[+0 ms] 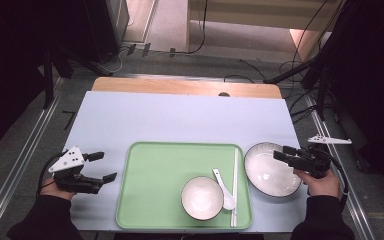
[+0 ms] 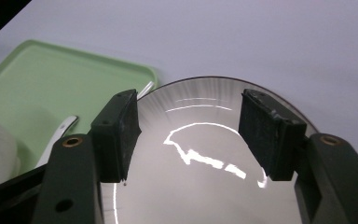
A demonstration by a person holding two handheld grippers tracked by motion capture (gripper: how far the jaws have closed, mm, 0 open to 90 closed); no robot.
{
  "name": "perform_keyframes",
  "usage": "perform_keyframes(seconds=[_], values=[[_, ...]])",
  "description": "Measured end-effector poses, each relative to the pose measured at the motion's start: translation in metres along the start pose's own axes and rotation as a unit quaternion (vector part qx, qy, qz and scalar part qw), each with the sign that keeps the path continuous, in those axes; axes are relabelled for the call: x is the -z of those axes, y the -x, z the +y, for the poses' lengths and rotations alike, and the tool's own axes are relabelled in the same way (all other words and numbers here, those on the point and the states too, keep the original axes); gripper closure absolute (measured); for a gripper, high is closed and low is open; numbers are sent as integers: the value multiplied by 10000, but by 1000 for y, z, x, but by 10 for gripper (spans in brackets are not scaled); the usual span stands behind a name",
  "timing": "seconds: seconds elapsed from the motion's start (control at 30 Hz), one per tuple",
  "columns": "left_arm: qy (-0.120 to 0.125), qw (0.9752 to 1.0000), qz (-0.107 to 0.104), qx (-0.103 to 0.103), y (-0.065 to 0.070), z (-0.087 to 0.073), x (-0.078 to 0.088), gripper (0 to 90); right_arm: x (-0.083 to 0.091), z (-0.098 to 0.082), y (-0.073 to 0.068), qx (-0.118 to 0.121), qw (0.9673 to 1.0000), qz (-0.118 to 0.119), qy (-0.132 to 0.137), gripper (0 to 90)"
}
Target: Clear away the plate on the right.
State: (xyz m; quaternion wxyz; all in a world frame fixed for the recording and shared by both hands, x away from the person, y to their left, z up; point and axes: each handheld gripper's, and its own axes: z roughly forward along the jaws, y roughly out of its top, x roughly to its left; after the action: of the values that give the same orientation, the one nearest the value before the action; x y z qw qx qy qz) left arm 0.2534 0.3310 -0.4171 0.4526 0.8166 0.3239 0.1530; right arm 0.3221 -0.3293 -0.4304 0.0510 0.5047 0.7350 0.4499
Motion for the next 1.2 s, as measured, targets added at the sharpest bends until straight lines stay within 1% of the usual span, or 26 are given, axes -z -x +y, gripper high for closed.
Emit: perform_keyframes(seconds=[0.13, 0.27, 0.3, 0.37, 0.43, 0.5, 0.6, 0.67, 0.7, 0.73, 0.77, 0.87, 0.97, 1.03, 1.2], values=[[4, 10000, -5, 9, 0, 0, 0, 150, 3, -3, 10, -122, 9999, -92, 28, 387], [4, 10000, -11, 2, 1, 0, 0, 150, 5, -6, 19, -285, 9995, -99, 4, 375], [-12, 10000, -9, -5, 1, 0, 0, 150, 5, -6, 22, -327, 9994, -70, -11, 357], [-6, 10000, -7, 2, 1, 0, 0, 150, 3, -8, 27, -379, 9992, 80, -53, 330], [5, 10000, -10, 2, 1, 0, 0, 150, 2, -9, 30, -414, 9991, 59, -67, 310], [-7, 10000, -5, -2, 1, 0, 0, 150, 2, -9, 34, -402, 9992, -25, -27, 310], [-3, 10000, -7, 1, 0, 0, 0, 150, 2, -10, 39, -497, 9987, -123, 3, 313], [-23, 10000, -5, -15, 0, 0, 0, 150, 2, -11, 43, -471, 9987, -167, -20, 316], [-25, 10000, -5, -16, 0, 0, 0, 150, 2, -13, 44, -482, 9987, -160, -39, 338], [-27, 10000, -3, -18, 0, 0, 0, 150, 1, -14, 46, -500, 9985, -219, -13, 351], [-26, 10000, -1, -18, 0, 0, 0, 150, 0, -15, 47, -559, 9982, -232, -25, 355], [-36, 10000, -4, -14, 0, 0, 0, 150, -4, -18, 51, -567, 9980, -270, -98, 386], [-35, 10000, -3, -12, 0, 0, -1, 150, -7, -21, 54, -590, 9979, -231, -108, 460], [-23, 10000, 1, -3, 1, 1, -1, 150, -9, -24, 56, -662, 9976, -201, -72, 510], [-40, 10000, -18, -23, 0, 1, -1, 150, -12, -29, 59, -668, 9975, -217, -28, 586]])
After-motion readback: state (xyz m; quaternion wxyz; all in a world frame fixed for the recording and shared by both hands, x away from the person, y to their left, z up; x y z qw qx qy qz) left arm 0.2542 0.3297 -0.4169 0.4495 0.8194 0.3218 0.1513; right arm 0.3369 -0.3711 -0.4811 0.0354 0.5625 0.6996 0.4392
